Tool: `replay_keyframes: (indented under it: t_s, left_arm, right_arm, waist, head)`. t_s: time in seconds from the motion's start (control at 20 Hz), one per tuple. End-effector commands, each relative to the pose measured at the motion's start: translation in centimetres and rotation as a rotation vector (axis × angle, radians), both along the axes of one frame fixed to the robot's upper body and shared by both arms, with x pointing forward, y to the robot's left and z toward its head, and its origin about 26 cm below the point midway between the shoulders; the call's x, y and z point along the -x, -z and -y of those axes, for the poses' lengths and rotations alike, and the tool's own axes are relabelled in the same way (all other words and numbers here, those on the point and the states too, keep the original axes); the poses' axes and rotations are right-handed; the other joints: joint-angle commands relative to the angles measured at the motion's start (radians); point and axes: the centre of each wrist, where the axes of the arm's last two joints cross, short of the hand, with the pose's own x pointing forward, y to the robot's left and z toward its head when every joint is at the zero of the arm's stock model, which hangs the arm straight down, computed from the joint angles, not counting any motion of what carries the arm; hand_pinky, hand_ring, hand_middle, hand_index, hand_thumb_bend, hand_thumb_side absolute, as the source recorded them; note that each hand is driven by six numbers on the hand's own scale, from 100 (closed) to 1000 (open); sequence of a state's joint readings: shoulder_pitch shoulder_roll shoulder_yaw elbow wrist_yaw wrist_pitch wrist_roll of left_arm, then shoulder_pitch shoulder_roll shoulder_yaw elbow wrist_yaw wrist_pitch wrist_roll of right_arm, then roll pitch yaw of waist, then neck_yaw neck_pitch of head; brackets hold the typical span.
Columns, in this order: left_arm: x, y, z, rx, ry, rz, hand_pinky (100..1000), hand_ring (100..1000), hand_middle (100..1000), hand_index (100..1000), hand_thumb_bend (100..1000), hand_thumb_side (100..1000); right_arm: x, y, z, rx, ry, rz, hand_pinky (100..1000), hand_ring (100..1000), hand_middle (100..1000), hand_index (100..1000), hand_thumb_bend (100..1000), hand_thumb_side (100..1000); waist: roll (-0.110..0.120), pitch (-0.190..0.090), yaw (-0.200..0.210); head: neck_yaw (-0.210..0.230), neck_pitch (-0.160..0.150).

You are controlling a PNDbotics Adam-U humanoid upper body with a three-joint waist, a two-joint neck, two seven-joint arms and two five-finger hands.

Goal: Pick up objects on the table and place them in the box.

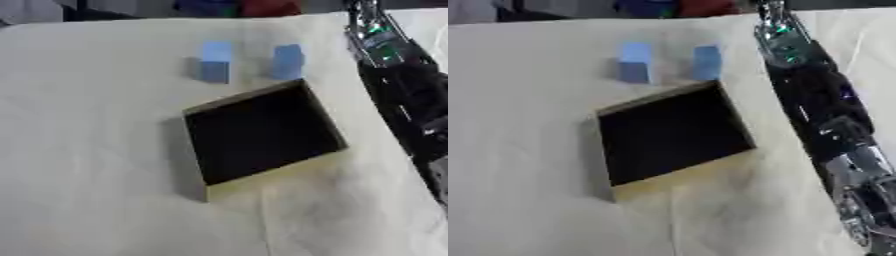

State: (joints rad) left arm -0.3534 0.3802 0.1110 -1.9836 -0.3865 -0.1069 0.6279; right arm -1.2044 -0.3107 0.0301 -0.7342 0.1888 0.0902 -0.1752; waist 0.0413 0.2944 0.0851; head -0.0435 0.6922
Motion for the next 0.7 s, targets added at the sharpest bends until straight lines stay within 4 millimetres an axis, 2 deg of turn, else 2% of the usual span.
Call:
replay_keyframes:
  t_s: [0.05,0.15,0.5,0.7]
  left_arm:
    - [0.3,-0.9,-0.2,-0.019,0.000,0.026,767,706,721,891,193,758]
    - [0.3,-0.9,-0.2,-0.020,-0.001,0.024,766,704,721,890,192,759]
    - [0.4,-0.8,-0.4,-0.023,-0.010,0.021,766,704,721,890,191,759]
    - [0.4,-0.8,-0.4,-0.025,-0.014,0.019,767,705,721,890,192,758]
  right_arm:
    - [0.1,-1.6,0.6,0.011,0.010,0.033,911,854,763,989,100,1000]
    - [0.1,-2.0,0.8,0.008,0.011,0.035,909,841,745,982,100,1000]
    - [1.0,-7.1,1.9,-0.028,-0.022,0.078,909,837,748,984,100,1000]
    - [1.5,-8.6,2.4,-0.060,-0.047,0.080,910,837,747,985,100,1000]
  waist:
    - [0.002,-0.020,0.000]
    - [0.002,-0.020,-0.001]
    - [0.000,-0.018,-0.011]
    - [0.000,-0.020,-0.015]
  head:
    - [0.004,-0.007]
    - [0.005,-0.007]
    - [0.012,0.001]
    - [0.018,0.000]
